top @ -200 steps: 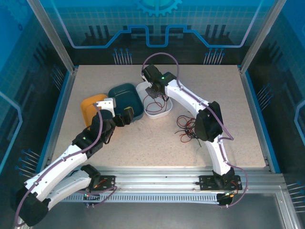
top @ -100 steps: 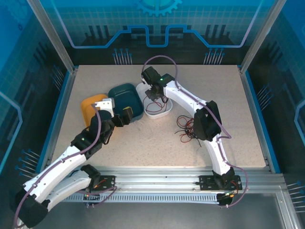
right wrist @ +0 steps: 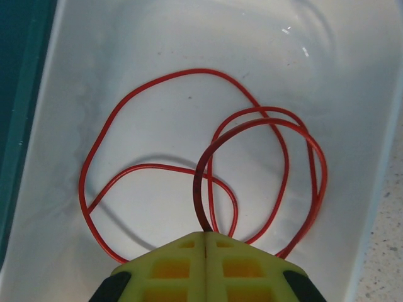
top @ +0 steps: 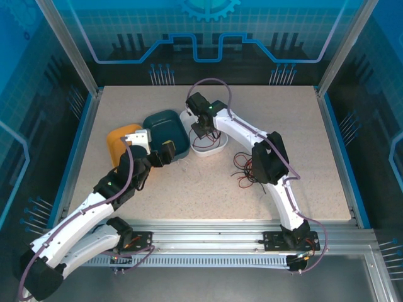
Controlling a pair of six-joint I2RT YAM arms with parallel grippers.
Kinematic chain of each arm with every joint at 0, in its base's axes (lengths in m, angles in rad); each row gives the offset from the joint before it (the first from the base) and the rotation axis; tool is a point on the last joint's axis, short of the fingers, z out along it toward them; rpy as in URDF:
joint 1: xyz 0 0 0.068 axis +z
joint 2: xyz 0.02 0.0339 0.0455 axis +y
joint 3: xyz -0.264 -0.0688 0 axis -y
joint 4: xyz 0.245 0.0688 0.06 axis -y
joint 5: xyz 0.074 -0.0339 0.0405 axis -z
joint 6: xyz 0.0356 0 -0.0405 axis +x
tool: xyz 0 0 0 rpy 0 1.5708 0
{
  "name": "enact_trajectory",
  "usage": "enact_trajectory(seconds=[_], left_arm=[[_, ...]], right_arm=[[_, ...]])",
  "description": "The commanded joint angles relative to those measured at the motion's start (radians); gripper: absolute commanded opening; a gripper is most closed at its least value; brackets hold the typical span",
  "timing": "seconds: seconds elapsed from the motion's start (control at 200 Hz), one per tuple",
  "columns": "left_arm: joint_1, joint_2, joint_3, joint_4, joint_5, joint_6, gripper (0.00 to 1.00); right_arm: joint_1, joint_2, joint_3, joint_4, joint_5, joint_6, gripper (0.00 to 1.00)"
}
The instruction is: Untangle the cables
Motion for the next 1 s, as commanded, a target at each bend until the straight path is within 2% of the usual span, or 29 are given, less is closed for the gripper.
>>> enact_trajectory(seconds=[0.0, 0.295, 0.49, 0.655, 0.765, 0.991], left_arm=[[0.01, -0.001, 0.01, -0.008, -0.014, -0.002, 0.99], [0.01, 0.01, 0.012, -0.006, -0.003, -0.007, 0.99], [0.01, 0.015, 0.015, -0.008, 0.001, -0.008, 0.99], [0.01, 0.02, 0.023, -0.013, 0.002, -0.008, 0.99], [0.01, 0.022, 0.033, -0.02, 0.004, -0.017, 0.99], [0.011, 0.021, 0.056, -0.007, 0.047, -0.014, 0.99]], right_arm=[[0.007, 0.029, -0.004, 0.001, -0.034, 0.02, 0.0], [-0.001, 0.17, 0.093, -0.045, -0.07, 0.013, 0.0], [-0.018, 0.202, 0.162, -0.074, -0.093, 0.019, 0.0], [-0.018, 0.144, 0.178, -0.092, -0.09, 0.018, 0.23], [-0.018, 0.071, 0.157, -0.097, -0.062, 0.027, 0.34], [-0.007, -0.111, 0.051, -0.086, -0.017, 0.054, 0.4]])
